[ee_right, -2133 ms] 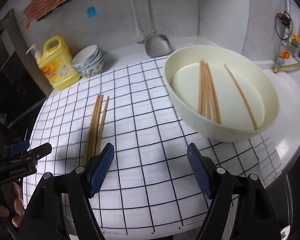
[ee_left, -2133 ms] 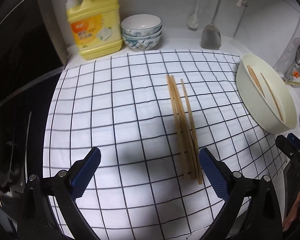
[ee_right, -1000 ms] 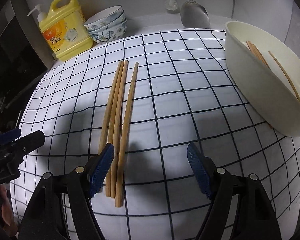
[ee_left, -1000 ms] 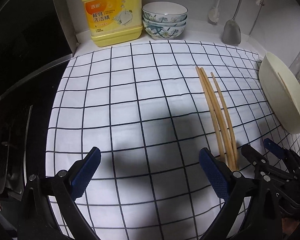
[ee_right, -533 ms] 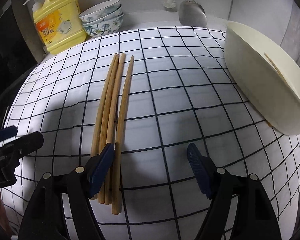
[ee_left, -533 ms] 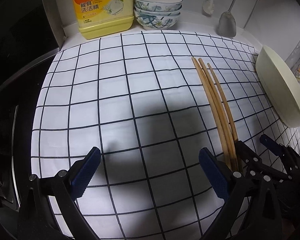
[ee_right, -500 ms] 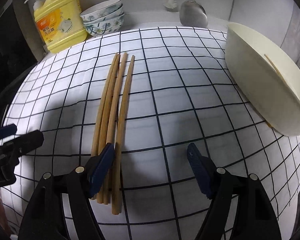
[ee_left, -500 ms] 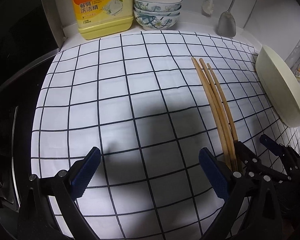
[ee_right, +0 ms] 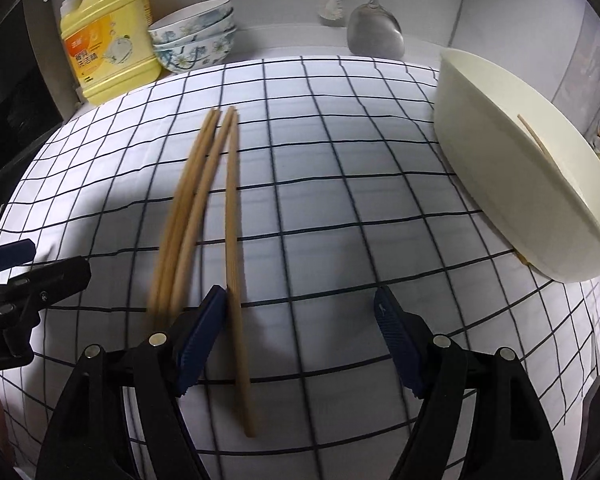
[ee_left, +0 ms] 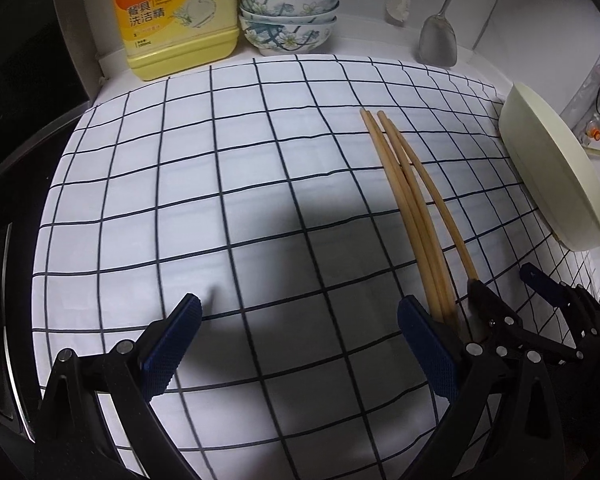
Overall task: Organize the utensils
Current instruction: 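Lower both open tools toward the remaining chopsticks on the mat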
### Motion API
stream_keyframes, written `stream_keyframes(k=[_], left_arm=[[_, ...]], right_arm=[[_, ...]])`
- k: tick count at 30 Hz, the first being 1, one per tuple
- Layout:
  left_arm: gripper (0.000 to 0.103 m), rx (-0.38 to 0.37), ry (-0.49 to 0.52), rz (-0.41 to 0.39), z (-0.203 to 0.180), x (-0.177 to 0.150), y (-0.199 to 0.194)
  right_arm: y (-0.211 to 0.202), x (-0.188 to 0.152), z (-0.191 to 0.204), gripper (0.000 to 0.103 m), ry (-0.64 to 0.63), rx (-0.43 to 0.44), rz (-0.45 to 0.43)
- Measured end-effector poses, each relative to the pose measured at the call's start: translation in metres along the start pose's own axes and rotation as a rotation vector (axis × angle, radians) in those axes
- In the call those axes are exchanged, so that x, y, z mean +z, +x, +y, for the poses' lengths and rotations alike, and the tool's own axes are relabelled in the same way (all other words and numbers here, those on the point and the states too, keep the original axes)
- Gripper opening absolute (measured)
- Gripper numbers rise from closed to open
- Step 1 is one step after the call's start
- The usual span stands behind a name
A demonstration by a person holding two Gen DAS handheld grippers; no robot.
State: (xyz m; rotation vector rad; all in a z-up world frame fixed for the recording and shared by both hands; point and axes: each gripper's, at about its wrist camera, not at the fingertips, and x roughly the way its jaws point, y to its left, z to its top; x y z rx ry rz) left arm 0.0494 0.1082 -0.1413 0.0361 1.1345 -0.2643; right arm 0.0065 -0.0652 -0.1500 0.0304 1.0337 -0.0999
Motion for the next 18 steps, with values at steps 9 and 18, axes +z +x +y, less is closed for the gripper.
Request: stream_keyframes(k=[9, 18], left_arm=[[0.096, -0.031, 0.041, 0.01, -0.022, -0.001, 0.006], [0.097, 0.002, 0.07, 0.041, -0.039, -0.007, 0.015]], right_arm=[[0.005, 0.007, -0.036, 0.072, 0.033, -0.043, -0.003], [-0.01, 0.003, -0.042, 0.072, 0.051, 0.004, -0.035]])
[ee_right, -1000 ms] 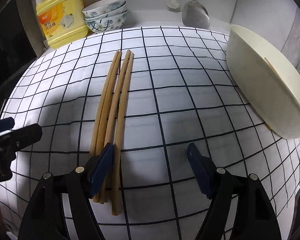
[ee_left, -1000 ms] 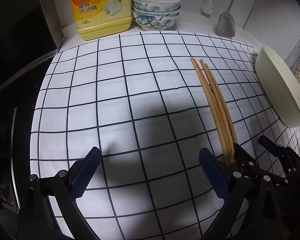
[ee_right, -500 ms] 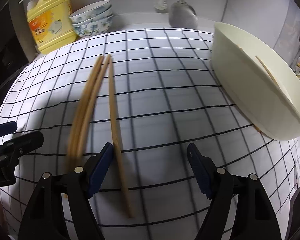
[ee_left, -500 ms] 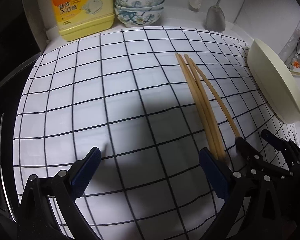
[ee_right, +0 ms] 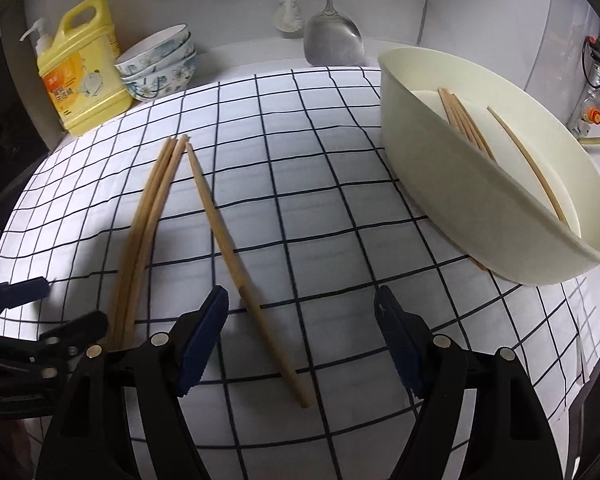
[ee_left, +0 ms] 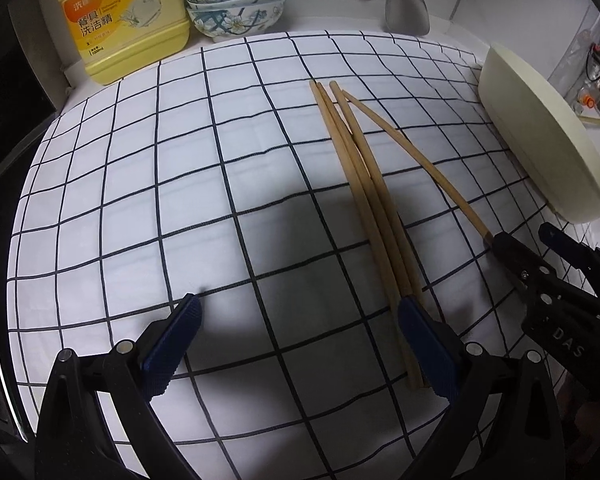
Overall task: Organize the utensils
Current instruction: 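Lower both open tools toward the remaining chopsticks on the mat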
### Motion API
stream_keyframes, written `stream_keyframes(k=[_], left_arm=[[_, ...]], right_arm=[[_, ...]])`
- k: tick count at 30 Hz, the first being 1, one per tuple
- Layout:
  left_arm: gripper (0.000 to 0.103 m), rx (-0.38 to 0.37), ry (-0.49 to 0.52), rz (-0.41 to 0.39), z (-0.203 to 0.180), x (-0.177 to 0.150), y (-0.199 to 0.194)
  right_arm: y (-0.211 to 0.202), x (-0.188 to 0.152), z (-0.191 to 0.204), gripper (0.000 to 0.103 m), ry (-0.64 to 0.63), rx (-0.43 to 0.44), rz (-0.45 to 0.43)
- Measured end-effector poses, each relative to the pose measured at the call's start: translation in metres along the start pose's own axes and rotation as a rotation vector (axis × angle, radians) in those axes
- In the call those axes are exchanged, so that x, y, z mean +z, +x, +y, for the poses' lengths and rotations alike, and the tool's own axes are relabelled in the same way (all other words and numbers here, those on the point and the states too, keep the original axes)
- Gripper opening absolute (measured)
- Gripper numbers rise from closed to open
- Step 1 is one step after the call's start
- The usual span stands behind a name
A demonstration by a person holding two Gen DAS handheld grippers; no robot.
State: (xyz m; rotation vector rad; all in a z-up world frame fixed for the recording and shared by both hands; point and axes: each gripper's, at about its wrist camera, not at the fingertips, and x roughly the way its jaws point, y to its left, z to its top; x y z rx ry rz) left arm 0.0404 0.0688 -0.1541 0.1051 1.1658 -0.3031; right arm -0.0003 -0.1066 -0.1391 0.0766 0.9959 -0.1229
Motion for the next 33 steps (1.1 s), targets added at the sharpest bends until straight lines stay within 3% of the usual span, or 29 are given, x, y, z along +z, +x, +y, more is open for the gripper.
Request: stream_keyframes(k=[17, 33], left_arm=[[0.098, 0.069, 0.031, -0.004, -0.012, -0.002, 0.006], [0.098, 0.109, -0.058, -0.005, 0.039, 0.005, 0.003]], right_arm=[[-0.001, -0.003, -0.009, 0.072, 0.02, 0.012, 0.006], [-0.003, -0.003, 0.0, 0.072, -0.043, 0.041, 0.0]])
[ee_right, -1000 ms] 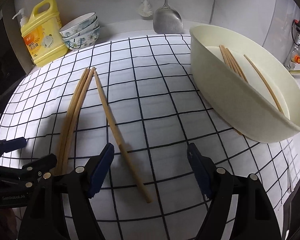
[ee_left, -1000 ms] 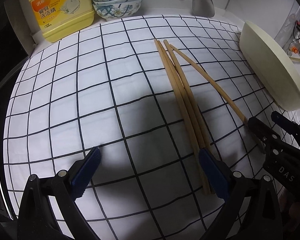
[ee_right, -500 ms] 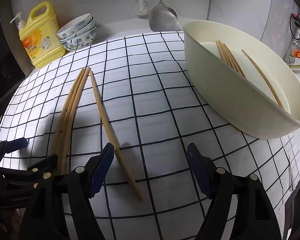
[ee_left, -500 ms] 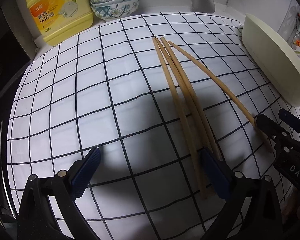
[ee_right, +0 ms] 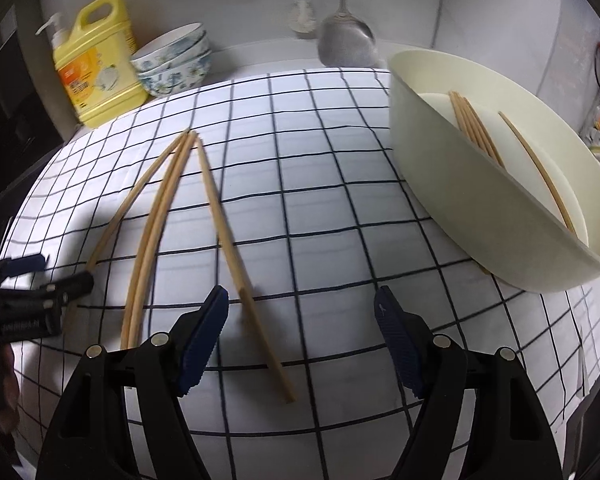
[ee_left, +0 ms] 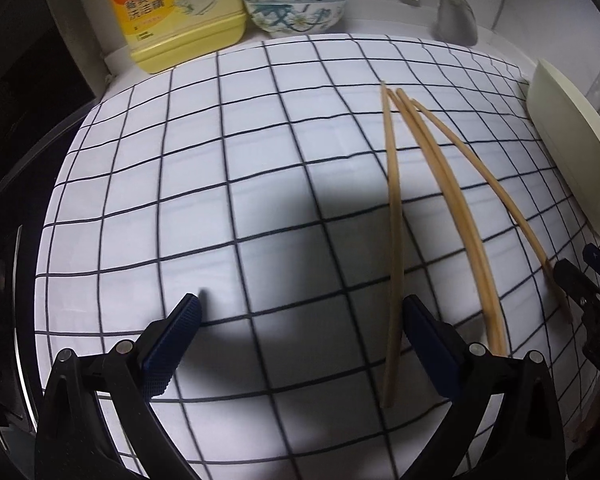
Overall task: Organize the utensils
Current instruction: 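Lower both open tools toward the remaining chopsticks on the mat, then close the left tool on one chopstick while the right tool grasps another chopstick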
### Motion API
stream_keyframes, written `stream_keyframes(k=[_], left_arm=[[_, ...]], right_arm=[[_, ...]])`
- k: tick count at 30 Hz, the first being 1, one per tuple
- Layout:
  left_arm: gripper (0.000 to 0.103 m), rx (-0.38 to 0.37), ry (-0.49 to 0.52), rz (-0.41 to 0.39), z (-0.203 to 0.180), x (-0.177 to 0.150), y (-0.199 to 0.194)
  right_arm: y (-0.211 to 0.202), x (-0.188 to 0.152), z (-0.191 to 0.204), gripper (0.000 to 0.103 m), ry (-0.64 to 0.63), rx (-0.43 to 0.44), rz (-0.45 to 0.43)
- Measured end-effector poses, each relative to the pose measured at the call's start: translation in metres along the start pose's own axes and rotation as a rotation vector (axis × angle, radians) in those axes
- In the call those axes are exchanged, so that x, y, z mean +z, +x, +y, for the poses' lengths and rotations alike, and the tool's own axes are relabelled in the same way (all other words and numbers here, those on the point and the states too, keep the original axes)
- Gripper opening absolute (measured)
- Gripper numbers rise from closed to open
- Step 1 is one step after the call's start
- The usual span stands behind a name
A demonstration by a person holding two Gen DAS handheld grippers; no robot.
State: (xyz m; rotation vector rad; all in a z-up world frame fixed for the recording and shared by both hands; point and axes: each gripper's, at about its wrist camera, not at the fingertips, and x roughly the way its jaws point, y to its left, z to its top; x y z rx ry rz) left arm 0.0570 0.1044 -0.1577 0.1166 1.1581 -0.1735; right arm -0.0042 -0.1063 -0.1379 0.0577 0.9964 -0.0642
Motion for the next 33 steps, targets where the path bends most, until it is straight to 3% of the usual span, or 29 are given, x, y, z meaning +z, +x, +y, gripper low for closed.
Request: stream_keyframes(k=[7, 14, 23, 33], left_arm=[[0.098, 0.008, -0.021, -0.004, 0.015, 0.004, 0.002], [0.098, 0.026, -0.047, -0.003, 0.035, 0.009, 0.004], [0.097, 0.066, 0.02, -0.021, 0.021, 0.029, 0.009], [0.097, 0.063, 0.064, -0.079, -0.004, 0.062, 0.023]], right_arm=[[0.009, -0.005, 0.013, 0.072, -0.101, -0.04, 0.025], [0.014, 0.002, -0.006, 0.072, -0.086, -0.092, 0.01], [0.027, 0.021, 0.009, 0.072, -0.205, -0.017, -0.007], [0.046, 0.045, 0.017, 0.069, -0.228, 0.064, -0.027]])
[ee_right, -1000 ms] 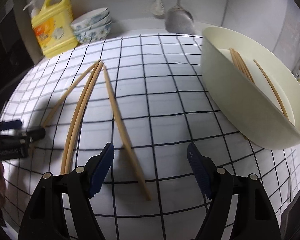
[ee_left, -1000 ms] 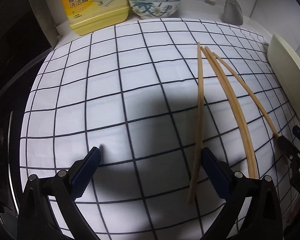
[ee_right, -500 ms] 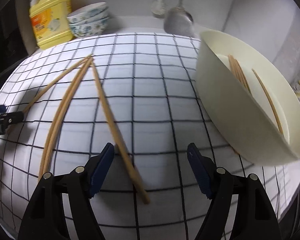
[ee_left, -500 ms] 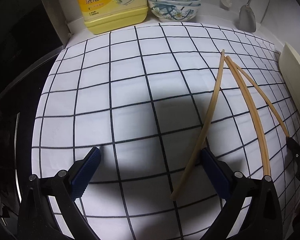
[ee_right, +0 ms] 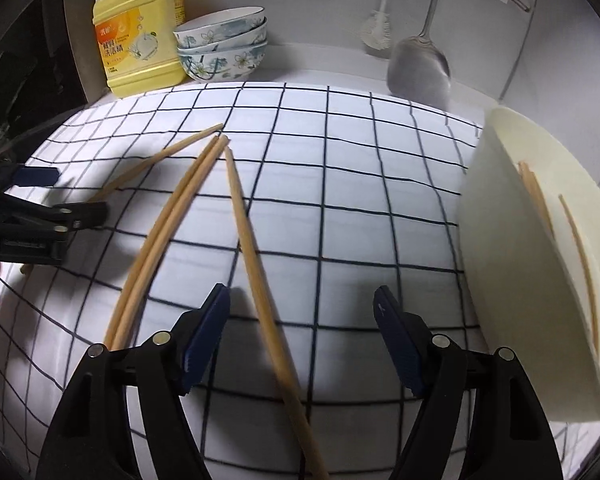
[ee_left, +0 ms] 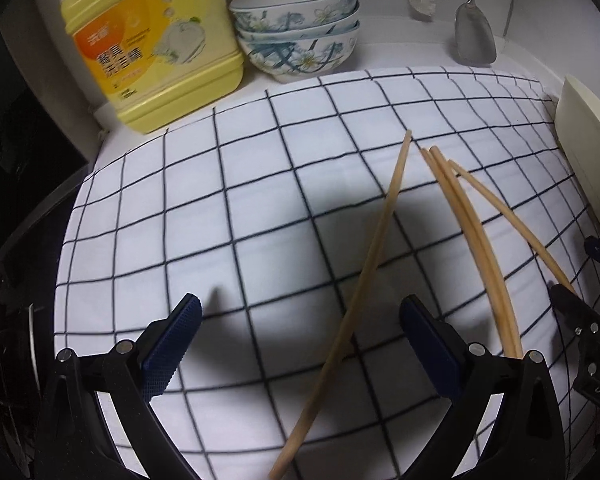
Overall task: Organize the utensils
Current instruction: 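Close the left tool on one chopstick while the right tool grasps another chopstick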
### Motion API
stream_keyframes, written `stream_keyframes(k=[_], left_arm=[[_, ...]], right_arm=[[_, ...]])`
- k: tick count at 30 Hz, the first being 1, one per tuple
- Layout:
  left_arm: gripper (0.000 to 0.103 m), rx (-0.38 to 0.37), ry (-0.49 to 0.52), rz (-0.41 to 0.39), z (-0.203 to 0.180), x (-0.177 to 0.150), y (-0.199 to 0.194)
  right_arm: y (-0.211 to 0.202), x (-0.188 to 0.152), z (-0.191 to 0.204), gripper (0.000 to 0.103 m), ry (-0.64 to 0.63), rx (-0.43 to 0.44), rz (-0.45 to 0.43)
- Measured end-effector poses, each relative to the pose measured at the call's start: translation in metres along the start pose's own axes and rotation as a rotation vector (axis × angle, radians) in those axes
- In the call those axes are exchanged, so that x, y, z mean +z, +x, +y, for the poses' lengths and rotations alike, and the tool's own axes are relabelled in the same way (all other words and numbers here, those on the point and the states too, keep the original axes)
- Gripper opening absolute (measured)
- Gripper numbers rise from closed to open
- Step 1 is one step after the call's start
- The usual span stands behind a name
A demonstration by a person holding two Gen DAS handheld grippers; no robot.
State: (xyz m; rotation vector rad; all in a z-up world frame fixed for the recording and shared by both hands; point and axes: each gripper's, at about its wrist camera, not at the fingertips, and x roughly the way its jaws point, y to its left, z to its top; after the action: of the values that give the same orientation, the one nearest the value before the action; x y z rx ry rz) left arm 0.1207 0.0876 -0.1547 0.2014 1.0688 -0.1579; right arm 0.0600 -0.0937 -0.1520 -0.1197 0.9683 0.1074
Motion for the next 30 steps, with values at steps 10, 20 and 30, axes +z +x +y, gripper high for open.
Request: stream_keyframes(k=[10, 20, 30], left_arm=[[0.069, -0.116, 0.029, -0.049, -0.01, 0.016, 0.006], [0.009, -0.162, 0.086, -0.069, -0.032, 0.015, -0.002], [0.007, -0.217, 0.05, -0.003, -0.019, -0.004, -0.013]], right_arm=[[0.004, 0.007, 0.009, 0.053, -0.018, 0.062, -0.021], [0.001, 0.008, 0.016, 0.009, -0.035, 0.066, -0.021], [-0.01, -0.003, 0.011, 0.006, 0.09, 0.09, 0.026]])
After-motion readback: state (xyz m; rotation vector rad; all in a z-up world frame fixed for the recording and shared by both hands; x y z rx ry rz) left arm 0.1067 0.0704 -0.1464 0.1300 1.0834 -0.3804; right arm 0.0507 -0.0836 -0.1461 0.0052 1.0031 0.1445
